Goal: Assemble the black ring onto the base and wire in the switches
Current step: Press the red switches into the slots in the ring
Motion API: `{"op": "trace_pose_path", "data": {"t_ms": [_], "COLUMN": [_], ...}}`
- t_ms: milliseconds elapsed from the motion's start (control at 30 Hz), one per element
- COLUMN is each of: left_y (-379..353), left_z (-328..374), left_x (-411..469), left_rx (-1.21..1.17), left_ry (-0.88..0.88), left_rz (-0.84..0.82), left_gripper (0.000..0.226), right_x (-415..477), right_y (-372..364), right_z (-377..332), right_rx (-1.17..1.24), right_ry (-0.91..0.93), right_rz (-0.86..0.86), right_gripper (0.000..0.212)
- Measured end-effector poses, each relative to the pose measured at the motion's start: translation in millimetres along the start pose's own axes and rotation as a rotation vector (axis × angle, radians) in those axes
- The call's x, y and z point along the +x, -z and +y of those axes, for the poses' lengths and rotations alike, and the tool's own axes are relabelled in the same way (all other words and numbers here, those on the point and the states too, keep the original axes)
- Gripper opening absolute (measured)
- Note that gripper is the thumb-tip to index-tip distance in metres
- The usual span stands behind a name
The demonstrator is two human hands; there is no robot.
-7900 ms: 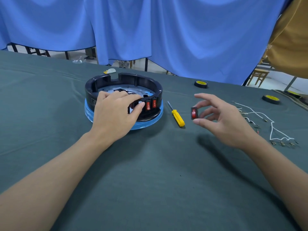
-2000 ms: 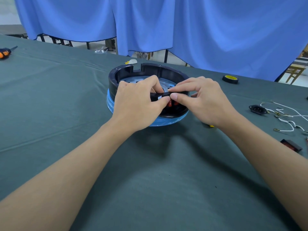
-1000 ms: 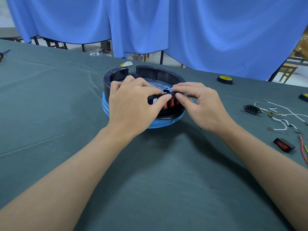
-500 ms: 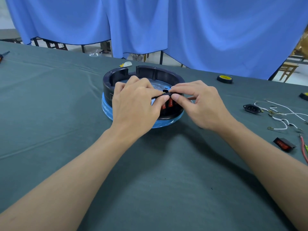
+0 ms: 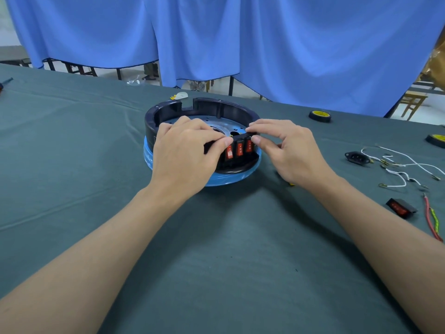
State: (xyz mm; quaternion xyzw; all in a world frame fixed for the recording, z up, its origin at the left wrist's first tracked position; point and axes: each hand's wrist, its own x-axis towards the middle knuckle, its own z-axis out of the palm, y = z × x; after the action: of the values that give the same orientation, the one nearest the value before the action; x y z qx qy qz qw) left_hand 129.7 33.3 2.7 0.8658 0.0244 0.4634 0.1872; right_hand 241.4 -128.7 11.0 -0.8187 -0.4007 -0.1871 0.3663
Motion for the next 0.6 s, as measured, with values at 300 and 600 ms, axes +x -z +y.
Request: {"op": "trace_pose_path", "data": {"t_ms": [300,600], "left_y": [-2,-9], "left_z": [1,14], "left_x": [-4,-13], "left_rx": [0.148,0.322], "left_ry": [-0.1,-0.476], "left_rz": [0.055,0.049], "left_gripper": [0.022,0.026], "right_x": [-17,-83], "right_y": [16,53], "right_z": [-2,18], "right_rx": [-0.106,-0.448], "right_ry": [0.009,-0.01], "right_rz": [-0.106,-0.178], "right_gripper": [0.038,0.025]}}
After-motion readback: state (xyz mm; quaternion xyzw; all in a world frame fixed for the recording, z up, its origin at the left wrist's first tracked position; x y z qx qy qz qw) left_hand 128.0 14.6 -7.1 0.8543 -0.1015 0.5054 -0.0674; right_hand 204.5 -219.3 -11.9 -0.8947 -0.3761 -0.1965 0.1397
